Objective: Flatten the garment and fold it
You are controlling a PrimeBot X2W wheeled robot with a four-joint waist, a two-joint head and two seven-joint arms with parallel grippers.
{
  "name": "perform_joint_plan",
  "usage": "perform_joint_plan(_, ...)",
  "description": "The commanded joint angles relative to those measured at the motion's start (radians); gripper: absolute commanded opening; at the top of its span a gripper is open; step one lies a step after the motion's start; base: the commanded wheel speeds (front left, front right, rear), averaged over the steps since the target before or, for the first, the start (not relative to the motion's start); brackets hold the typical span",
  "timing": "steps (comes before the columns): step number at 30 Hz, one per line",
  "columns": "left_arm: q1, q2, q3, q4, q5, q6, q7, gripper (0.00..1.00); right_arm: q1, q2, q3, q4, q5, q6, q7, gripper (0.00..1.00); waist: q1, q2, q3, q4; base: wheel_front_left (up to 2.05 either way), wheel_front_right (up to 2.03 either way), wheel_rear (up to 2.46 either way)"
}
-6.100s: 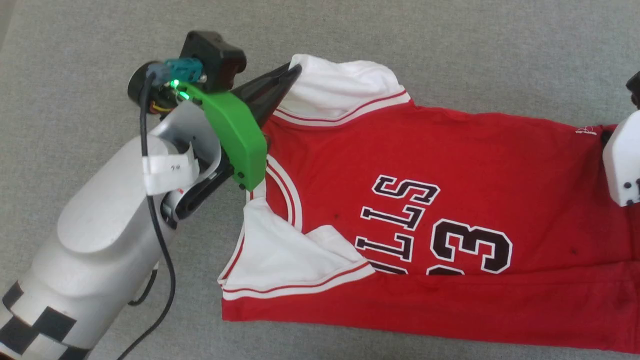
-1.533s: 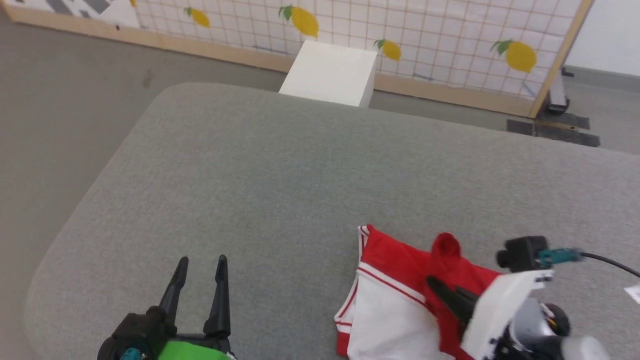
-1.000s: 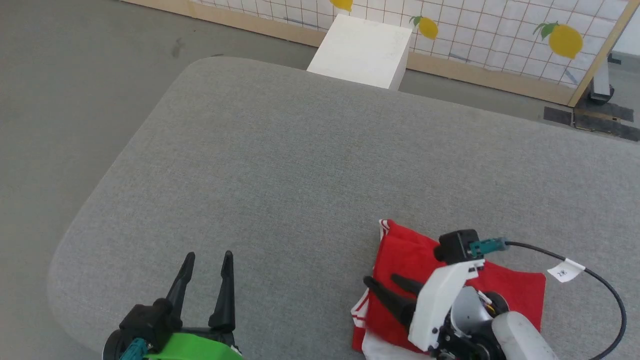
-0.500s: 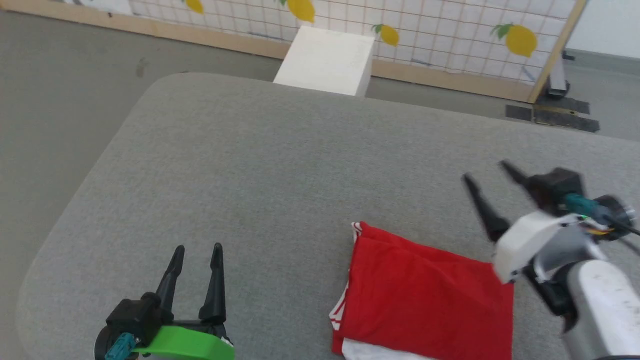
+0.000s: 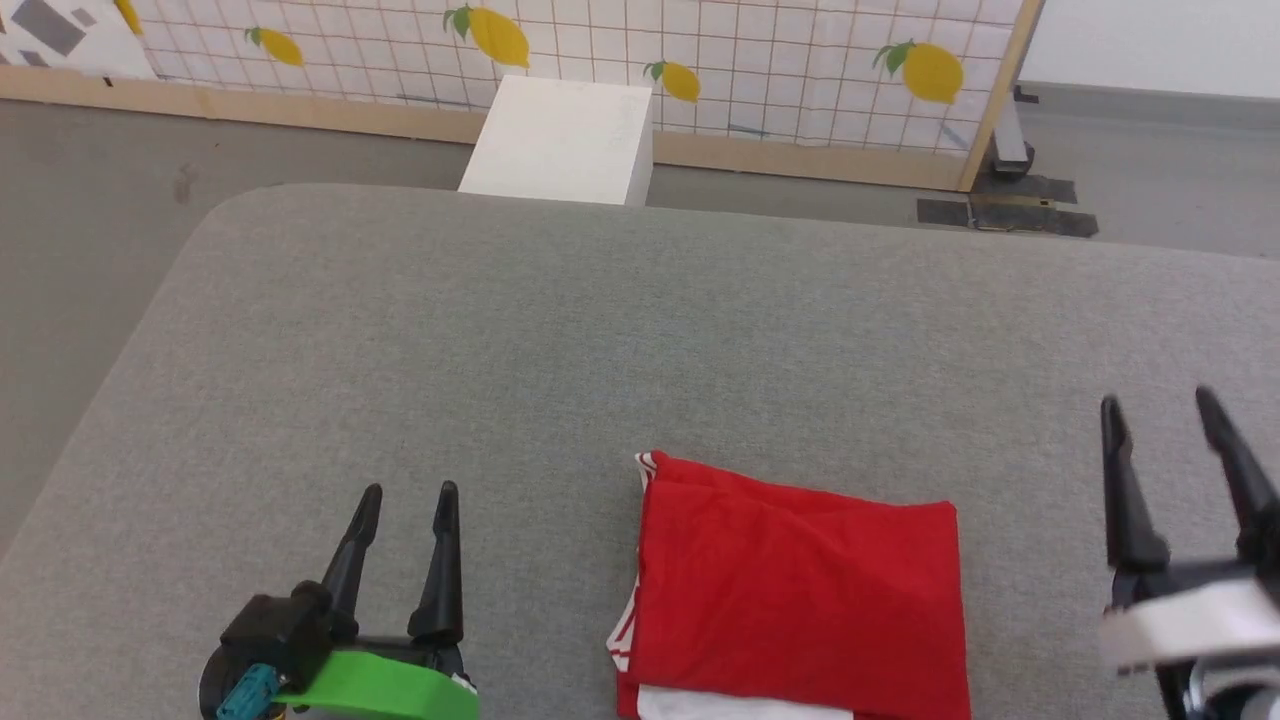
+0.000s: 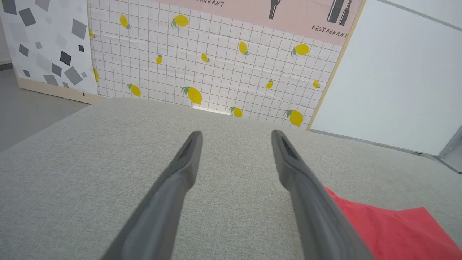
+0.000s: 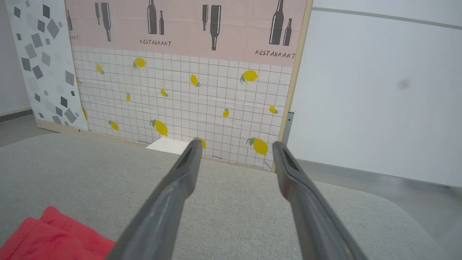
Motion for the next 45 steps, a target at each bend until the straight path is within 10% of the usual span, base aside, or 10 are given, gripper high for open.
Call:
perform_joint_plan(1,-0.008,-0.005,-0.002,-0.006,0.013,-0.007,-0.005,1.00,0.032,0.013,0.000,-0.020,-0.011,-0.001,-0.017,1.00,0.0000,-0.0001,-0.001,-0.004,0.00,0.00,0.00)
perform_joint_plan(16,0.014,-0.005,-0.020,-0.016,0.049,-0.008,-0.005,1.00,0.137,0.081,0.008,-0.057,-0.022,-0.001,-0.029,1.00,0.0000,-0.0001,-0.001,-0.007,0.00,0.00,0.00)
perform_joint_plan(31,-0.036,-0.005,-0.063,-0.011,0.044,-0.009,-0.005,1.00,0.074,-0.035,0.056,0.050,0.400,-0.001,0.580,1.00,0.0000,-0.0001,0.098,0.055,0.00,0.00,0.00)
perform_joint_plan(45,-0.069,-0.005,-0.082,0.003,0.041,-0.007,-0.005,1.00,-0.016,-0.019,0.159,0.247,0.494,-0.001,0.739,1.00,0.0000,-0.0001,0.138,0.121,0.00,0.00,0.00)
